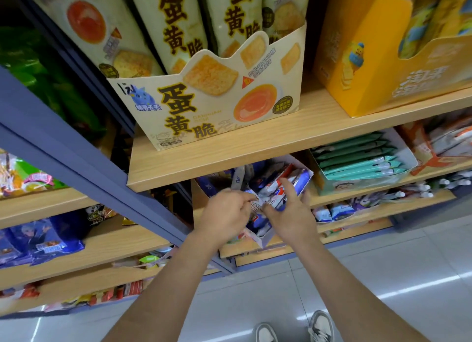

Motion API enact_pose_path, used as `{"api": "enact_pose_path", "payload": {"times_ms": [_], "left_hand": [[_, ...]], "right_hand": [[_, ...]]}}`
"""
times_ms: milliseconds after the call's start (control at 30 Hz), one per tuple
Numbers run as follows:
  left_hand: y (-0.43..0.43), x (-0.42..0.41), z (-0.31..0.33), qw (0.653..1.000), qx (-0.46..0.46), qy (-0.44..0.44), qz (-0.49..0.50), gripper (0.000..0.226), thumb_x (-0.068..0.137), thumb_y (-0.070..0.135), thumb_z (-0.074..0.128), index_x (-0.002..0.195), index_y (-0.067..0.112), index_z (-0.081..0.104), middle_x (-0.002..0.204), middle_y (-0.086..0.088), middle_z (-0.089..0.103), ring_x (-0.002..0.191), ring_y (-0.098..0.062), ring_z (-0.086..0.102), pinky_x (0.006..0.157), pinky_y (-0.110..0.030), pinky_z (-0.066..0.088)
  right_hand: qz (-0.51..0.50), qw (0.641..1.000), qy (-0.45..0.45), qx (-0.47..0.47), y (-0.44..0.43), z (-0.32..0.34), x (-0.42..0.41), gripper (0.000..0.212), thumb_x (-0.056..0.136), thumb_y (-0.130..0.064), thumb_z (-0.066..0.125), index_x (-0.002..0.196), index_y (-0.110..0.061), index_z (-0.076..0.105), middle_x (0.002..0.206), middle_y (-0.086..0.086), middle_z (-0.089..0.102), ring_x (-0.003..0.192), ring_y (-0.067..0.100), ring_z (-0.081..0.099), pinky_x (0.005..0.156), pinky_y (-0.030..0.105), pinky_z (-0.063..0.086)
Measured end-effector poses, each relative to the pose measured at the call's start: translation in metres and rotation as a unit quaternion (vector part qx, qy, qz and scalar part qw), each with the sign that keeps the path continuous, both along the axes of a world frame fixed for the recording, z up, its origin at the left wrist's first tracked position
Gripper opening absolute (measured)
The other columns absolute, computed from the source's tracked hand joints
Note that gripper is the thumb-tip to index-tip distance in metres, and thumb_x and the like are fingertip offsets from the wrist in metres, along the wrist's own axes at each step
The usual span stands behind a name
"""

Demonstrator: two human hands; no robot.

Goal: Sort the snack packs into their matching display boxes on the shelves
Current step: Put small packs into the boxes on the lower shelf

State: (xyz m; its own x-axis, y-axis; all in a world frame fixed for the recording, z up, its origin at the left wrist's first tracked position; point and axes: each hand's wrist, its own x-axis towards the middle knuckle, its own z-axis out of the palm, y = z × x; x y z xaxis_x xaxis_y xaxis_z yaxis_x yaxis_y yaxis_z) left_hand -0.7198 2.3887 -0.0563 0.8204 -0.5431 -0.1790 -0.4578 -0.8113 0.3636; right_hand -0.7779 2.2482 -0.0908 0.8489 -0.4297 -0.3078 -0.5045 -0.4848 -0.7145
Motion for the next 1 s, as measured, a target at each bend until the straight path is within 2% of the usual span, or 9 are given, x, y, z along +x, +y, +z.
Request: {"api": "enact_pose_path", "payload": {"times_ms": [133, 267, 367, 500, 567, 667, 767, 867, 1000], "left_hand": [[-0.013, 0.016, -0.001, 0.985, 0.152, -0.081, -0.014, 0.02, 0.093, 0.016, 0.052, 0.112, 0.017, 0.061, 0.108, -0.009, 0.068, 0.103, -0.033, 0.063, 0.073, -0.037, 0.046], [-0.024, 0.026, -0.009, 0.965, 0.259, -0.034, 0.022, 0.021, 0.095, 0.03, 0.059, 0.11, 0.017, 0.063, 0.1, 0.0, 0.065, 0.098, -0.026, 0.062, 0.07, -0.032, 0.038], [-0.032, 0.03, -0.009, 0.971, 0.228, -0.003, 0.072, 0.03, 0.084, 0.044, 0.069, 0.102, 0.02, 0.062, 0.094, 0.005, 0.053, 0.095, -0.022, 0.057, 0.071, -0.03, 0.041], [-0.025, 0.033, 0.001, 0.981, 0.15, 0.051, 0.114, 0.03, 0.076, 0.044, 0.072, 0.09, 0.021, 0.06, 0.101, -0.001, 0.065, 0.09, -0.022, 0.06, 0.068, -0.028, 0.043], [-0.013, 0.03, 0.009, 0.993, 0.063, 0.008, 0.098, 0.027, 0.082, 0.032, 0.071, 0.106, 0.024, 0.064, 0.11, -0.003, 0.064, 0.101, -0.024, 0.059, 0.076, -0.028, 0.045], [0.001, 0.026, 0.02, 0.998, -0.037, -0.011, 0.049, 0.029, 0.084, 0.006, 0.06, 0.102, 0.028, 0.068, 0.104, 0.007, 0.063, 0.095, -0.017, 0.057, 0.077, -0.025, 0.041], [0.004, 0.036, 0.02, 1.0, 0.022, 0.006, 0.008, 0.041, 0.084, 0.002, 0.057, 0.09, 0.041, 0.067, 0.103, 0.006, 0.067, 0.085, -0.014, 0.057, 0.07, -0.024, 0.043], [-0.007, 0.035, 0.017, 0.991, 0.077, 0.041, -0.098, 0.055, 0.077, -0.012, 0.044, 0.099, 0.03, 0.073, 0.116, -0.005, 0.065, 0.097, -0.022, 0.06, 0.076, -0.032, 0.049], [-0.01, 0.021, -0.012, 0.994, -0.041, 0.005, -0.102, 0.053, 0.075, -0.017, 0.048, 0.103, 0.021, 0.071, 0.113, -0.001, 0.065, 0.103, -0.024, 0.061, 0.083, -0.034, 0.049]], "right_hand": [[-0.005, 1.0, 0.008, -0.019, -0.002, -0.007, -0.002, 0.046, 0.09, -0.043, 0.064, 0.133, -0.033, 0.049, 0.152, 0.014, 0.025, 0.101, 0.028, 0.06, 0.075, 0.029, 0.038], [-0.001, 1.0, -0.005, -0.005, -0.002, -0.009, -0.004, 0.043, 0.093, -0.04, 0.063, 0.131, -0.029, 0.048, 0.149, 0.014, 0.026, 0.087, 0.022, 0.053, 0.078, 0.029, 0.043], [-0.01, 1.0, -0.024, 0.015, -0.002, -0.01, -0.004, 0.038, 0.094, -0.036, 0.064, 0.128, -0.029, 0.049, 0.149, 0.014, 0.025, 0.093, 0.024, 0.059, 0.086, 0.033, 0.049], [-0.023, 0.998, -0.029, 0.04, -0.003, -0.009, -0.004, 0.031, 0.094, -0.027, 0.064, 0.123, -0.03, 0.052, 0.148, 0.011, 0.025, 0.085, 0.021, 0.059, 0.088, 0.036, 0.053], [-0.023, 0.999, -0.026, 0.037, -0.004, -0.01, -0.004, 0.03, 0.095, -0.024, 0.062, 0.122, -0.031, 0.052, 0.151, 0.011, 0.022, 0.088, 0.025, 0.063, 0.086, 0.035, 0.053], [-0.017, 0.999, -0.022, 0.032, 0.0, -0.013, -0.004, 0.029, 0.095, -0.022, 0.06, 0.122, -0.03, 0.052, 0.153, 0.014, 0.017, 0.086, 0.03, 0.066, 0.083, 0.034, 0.052], [-0.013, 0.999, -0.037, 0.02, -0.001, -0.014, -0.001, 0.029, 0.096, -0.02, 0.058, 0.123, -0.03, 0.052, 0.155, 0.015, 0.019, 0.08, 0.025, 0.064, 0.08, 0.032, 0.05], [-0.025, 0.999, -0.041, 0.022, -0.003, -0.015, -0.001, 0.038, 0.096, -0.023, 0.059, 0.132, -0.03, 0.048, 0.153, 0.011, 0.026, 0.069, 0.016, 0.055, 0.074, 0.027, 0.04], [-0.018, 0.997, -0.073, -0.004, 0.003, -0.014, -0.009, 0.049, 0.096, -0.029, 0.059, 0.142, -0.03, 0.043, 0.152, 0.013, 0.027, 0.11, 0.03, 0.057, 0.089, 0.034, 0.044]]}}
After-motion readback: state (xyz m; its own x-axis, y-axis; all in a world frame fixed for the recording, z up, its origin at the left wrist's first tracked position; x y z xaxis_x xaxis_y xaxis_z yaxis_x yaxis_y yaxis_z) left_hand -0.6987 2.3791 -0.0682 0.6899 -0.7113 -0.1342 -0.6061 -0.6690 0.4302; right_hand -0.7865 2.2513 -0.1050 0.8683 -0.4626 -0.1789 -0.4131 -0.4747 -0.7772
